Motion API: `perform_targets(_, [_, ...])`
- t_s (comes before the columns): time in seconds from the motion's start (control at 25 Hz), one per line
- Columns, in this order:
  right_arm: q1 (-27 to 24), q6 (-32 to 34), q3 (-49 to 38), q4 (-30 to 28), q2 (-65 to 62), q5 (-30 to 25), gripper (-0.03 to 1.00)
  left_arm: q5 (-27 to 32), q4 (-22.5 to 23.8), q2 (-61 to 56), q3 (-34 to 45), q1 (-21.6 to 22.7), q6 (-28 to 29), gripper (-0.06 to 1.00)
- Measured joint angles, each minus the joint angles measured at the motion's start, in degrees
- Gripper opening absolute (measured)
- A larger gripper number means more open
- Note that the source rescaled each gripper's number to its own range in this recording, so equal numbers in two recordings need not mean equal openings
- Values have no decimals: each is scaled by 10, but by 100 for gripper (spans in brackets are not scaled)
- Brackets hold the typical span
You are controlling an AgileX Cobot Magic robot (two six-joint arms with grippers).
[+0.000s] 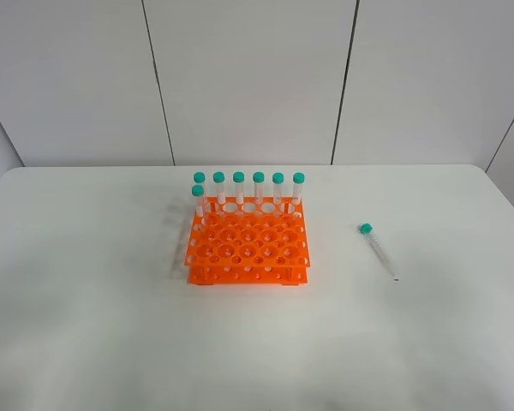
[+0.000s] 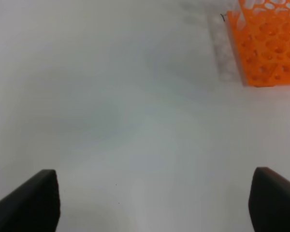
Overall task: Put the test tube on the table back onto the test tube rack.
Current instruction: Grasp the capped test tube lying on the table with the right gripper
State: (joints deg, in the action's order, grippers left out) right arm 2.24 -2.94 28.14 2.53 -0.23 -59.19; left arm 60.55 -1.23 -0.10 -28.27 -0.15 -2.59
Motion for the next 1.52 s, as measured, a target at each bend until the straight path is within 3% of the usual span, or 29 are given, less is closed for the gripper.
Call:
perform_targets(0.52, [0,0,16,0,23,0,100,0,0,0,0,0,0,100])
perform_targets(1.16, [0,-3,299,33,642,-23,100,0,0,0,0,0,0,100])
perform_targets(1.52, [7,-45,417,26,893,-6,100,0,0,0,0,0,0,100])
